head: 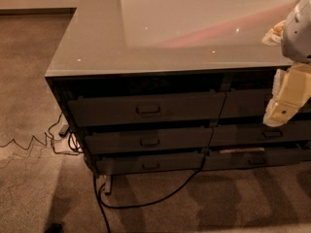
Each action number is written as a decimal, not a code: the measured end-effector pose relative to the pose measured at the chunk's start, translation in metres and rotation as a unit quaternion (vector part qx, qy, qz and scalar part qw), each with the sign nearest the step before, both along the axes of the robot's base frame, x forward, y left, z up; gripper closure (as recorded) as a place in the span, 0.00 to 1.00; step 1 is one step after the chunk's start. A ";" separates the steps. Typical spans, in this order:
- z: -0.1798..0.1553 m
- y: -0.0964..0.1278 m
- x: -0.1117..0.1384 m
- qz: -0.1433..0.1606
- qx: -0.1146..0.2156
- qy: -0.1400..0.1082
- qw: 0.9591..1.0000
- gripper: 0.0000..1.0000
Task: Open top drawer
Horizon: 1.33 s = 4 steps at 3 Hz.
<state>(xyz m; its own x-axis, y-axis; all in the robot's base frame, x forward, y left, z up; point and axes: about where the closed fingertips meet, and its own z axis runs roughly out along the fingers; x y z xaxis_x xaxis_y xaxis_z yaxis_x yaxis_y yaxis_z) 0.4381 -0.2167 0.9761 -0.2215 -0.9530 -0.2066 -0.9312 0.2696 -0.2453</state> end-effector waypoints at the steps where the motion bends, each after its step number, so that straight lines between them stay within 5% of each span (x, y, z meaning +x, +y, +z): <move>1: 0.000 0.000 0.000 0.000 0.000 0.000 1.000 0.00; 3: -0.035 0.006 0.034 0.029 -0.006 -0.018 0.999 0.00; 4: -0.079 0.007 0.062 0.044 0.046 0.014 0.998 0.00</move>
Offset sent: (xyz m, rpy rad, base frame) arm 0.0060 0.0026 -0.0078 -0.0018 -0.0307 0.0410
